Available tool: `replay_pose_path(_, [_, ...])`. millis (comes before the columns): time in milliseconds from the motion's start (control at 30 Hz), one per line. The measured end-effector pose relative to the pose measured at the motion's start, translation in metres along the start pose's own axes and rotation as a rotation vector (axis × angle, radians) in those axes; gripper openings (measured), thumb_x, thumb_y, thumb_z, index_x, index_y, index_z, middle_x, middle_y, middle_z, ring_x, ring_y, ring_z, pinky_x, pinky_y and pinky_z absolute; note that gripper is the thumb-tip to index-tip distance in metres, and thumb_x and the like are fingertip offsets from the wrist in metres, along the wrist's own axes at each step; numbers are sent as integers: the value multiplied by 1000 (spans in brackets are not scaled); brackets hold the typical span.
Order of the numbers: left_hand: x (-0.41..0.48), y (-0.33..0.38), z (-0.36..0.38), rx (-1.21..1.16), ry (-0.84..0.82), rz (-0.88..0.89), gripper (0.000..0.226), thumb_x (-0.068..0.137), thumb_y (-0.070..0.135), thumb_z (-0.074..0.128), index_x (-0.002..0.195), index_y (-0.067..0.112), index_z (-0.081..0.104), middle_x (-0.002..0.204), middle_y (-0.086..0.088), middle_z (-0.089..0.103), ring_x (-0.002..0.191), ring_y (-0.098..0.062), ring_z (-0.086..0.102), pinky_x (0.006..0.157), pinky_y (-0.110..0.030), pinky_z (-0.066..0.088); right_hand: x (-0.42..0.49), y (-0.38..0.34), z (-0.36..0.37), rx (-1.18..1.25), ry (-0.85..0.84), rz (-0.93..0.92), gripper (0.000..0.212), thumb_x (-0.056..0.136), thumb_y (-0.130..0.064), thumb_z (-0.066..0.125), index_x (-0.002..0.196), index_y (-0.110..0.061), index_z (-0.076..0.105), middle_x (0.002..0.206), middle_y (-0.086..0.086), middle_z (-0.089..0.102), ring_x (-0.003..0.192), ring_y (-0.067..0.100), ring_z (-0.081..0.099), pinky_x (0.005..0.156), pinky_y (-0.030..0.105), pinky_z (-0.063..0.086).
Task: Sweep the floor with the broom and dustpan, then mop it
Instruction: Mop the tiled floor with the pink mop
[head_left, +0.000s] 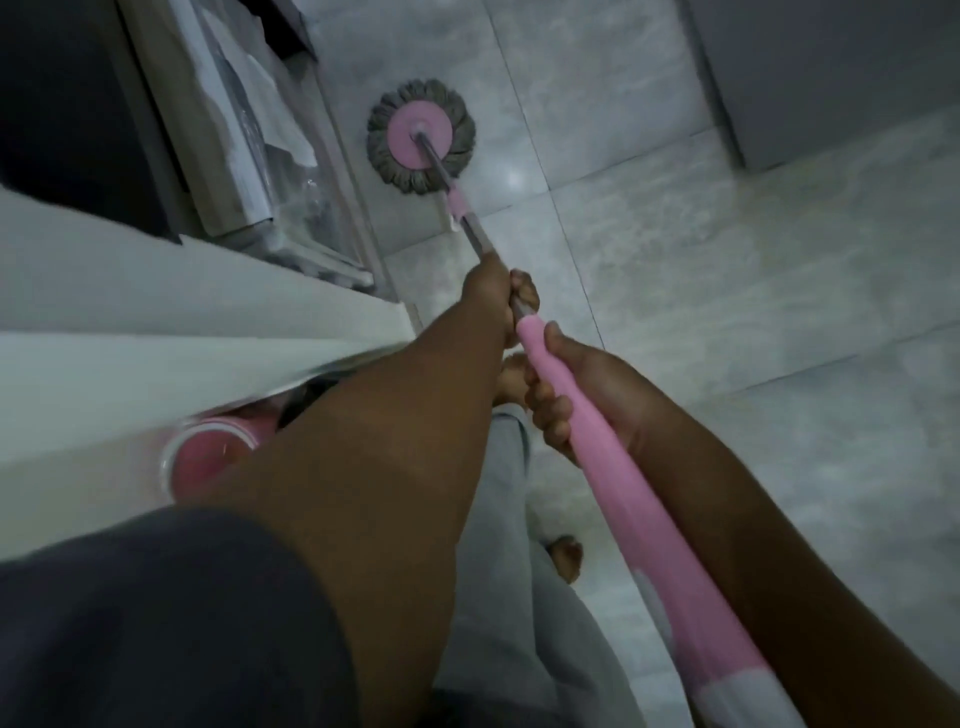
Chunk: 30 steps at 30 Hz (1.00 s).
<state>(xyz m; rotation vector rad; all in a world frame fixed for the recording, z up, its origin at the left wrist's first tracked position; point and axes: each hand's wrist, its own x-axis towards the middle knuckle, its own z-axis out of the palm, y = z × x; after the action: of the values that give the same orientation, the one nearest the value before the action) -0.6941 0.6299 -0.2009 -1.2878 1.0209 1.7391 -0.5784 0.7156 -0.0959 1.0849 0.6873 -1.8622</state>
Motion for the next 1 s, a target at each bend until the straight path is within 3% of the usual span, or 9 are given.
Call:
replay_pose_path(267, [-73,-173,-49,125,18,-106,47,102,50,39,71,16,37,43,3,34,27,-8,30,35,-9,27,-105,155,-61,124,104,39,49,87,-57,58,85,-7,57,58,1,51,37,9,43,34,20,39])
replay_pose_path(400, [-85,-192,-55,142,8,-113,45,104,44,36,70,16,37,37,4,34,25,-7,29,33,-10,26,-117,171,-62,141,117,53,49,84,-56,59,83,-8,56,56,0,49,35,8,41,33,19,38])
replay_pose_path(500, [-83,-182,-53,148,7,-102,44,104,45,39,72,15,38,39,4,34,26,-7,30,33,-10,27,-114,162,-56,115,115,51,48,79,-56,62,81,-8,56,55,0,49,34,8,40,32,19,37])
replay_pose_path(667, [-59,-145,-36,138,25,-92,42,102,47,43,77,14,41,53,3,35,32,-8,31,34,-13,29,-90,123,-51,93,117,44,48,89,-56,56,83,-8,56,55,1,50,34,8,41,33,19,38])
replay_pose_path(1000, [29,46,61,18,-4,27,52,102,51,40,63,18,33,37,5,32,23,-5,29,31,-7,21,14,-74,-4,34,9,-84,43,91,-53,58,90,-10,57,57,-3,49,38,5,42,35,17,38])
